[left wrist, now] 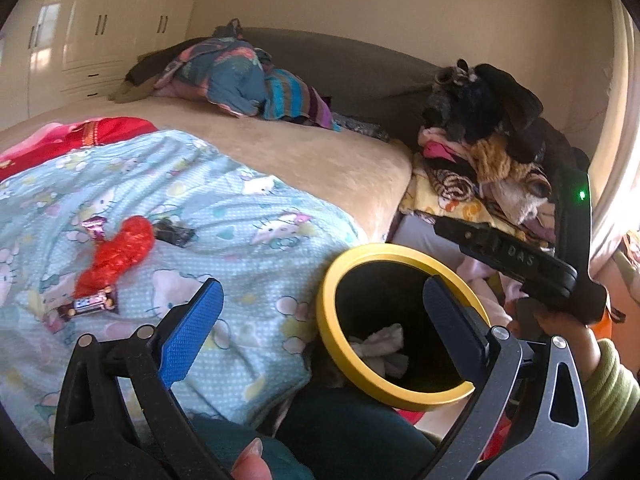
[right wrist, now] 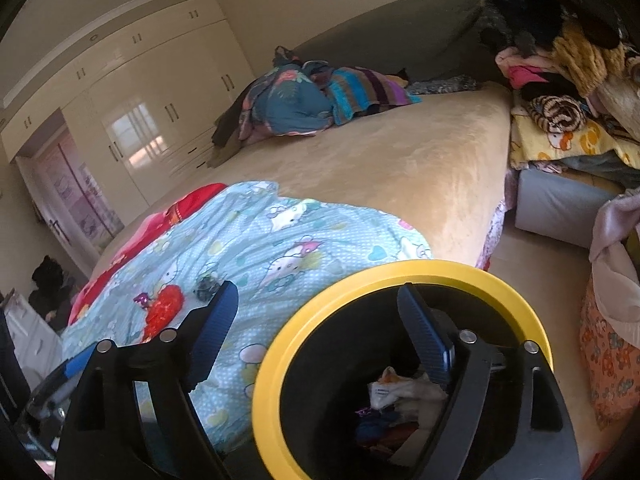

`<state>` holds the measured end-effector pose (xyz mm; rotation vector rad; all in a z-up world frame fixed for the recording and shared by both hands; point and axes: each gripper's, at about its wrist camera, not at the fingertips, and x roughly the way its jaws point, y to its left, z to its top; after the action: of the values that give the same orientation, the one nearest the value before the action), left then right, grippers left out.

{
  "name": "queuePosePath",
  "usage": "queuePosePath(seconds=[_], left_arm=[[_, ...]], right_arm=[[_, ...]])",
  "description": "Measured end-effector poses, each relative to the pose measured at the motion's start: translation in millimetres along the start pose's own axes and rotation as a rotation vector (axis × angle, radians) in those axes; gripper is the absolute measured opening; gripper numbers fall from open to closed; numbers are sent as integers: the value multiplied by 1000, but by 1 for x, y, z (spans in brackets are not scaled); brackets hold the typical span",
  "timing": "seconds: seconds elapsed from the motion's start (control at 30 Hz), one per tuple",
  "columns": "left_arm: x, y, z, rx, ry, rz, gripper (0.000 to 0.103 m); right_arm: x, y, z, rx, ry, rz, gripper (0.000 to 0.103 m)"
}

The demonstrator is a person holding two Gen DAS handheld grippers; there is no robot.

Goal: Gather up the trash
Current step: 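Move both open tools back toward the red wrapper and chocolate bar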

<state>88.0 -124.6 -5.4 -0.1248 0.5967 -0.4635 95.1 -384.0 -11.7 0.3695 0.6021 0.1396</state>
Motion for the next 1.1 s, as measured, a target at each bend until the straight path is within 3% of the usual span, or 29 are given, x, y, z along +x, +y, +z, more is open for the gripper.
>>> queuePosePath(seconds=[0.43,1.1], left_arm=[[-21,30,6,-31,-61,75,92],[-51,145,-8,-236,-76,267,92]], right_arm=[[8,34,-6,-58,27,62,80],[60,135,-9,-217,103,203,81]])
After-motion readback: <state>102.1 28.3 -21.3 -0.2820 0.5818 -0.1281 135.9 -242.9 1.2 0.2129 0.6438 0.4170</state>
